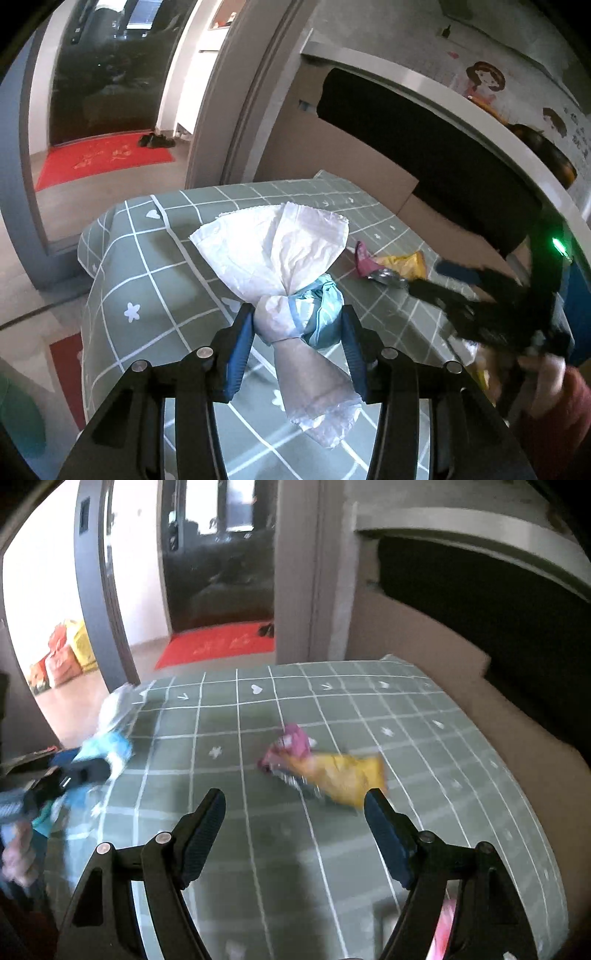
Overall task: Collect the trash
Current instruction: 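Grasp the white tissue bundle with the left gripper while the right grasps the foil wrapper, then lift the tissue bundle and foil wrapper and carry both tools over the trash bin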
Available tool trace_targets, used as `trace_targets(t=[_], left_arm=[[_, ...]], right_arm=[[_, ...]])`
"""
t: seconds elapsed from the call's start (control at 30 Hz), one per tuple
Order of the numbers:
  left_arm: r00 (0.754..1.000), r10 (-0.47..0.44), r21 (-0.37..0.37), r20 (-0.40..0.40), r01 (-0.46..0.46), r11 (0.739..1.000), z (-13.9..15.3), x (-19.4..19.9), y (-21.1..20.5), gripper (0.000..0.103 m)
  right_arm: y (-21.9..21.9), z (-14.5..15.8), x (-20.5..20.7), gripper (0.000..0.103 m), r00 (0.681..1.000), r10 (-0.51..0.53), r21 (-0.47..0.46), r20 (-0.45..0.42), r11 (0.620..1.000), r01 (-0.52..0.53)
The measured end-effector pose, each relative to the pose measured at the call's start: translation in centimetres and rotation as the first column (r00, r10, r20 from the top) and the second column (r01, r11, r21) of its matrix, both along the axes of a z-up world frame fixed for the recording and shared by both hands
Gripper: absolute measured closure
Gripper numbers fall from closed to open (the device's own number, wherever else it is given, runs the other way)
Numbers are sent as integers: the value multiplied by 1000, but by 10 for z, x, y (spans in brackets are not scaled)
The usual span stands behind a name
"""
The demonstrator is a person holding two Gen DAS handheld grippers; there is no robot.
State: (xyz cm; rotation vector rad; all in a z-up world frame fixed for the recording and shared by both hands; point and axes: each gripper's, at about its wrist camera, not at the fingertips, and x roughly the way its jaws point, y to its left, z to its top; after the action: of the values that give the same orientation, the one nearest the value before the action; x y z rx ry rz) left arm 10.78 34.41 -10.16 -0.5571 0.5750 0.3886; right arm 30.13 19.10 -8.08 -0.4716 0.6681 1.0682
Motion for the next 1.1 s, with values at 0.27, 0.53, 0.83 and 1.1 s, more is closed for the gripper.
trace_targets(t=[0.27, 0.53, 0.83, 1.1], left_arm=[[1000, 11, -28, -24, -11, 1000, -16, -3, 18, 56], [1000, -5, -30, -20, 5, 1000, -18, -1, 17, 56], [999, -12, -32, -33, 11, 999, -15, 3, 14, 56], [999, -13, -42, -44, 11, 999, -20, 6, 18, 56]], right_arm=[[61, -31, 42, 28, 998, 62, -169, 26, 984, -57], [35, -51, 59, 27, 977, -42, -118, -207, 993, 18], [36, -54, 48, 13, 973, -97, -113, -209, 991, 75], [42, -47, 58, 75, 968, -176, -70, -178, 984, 166]])
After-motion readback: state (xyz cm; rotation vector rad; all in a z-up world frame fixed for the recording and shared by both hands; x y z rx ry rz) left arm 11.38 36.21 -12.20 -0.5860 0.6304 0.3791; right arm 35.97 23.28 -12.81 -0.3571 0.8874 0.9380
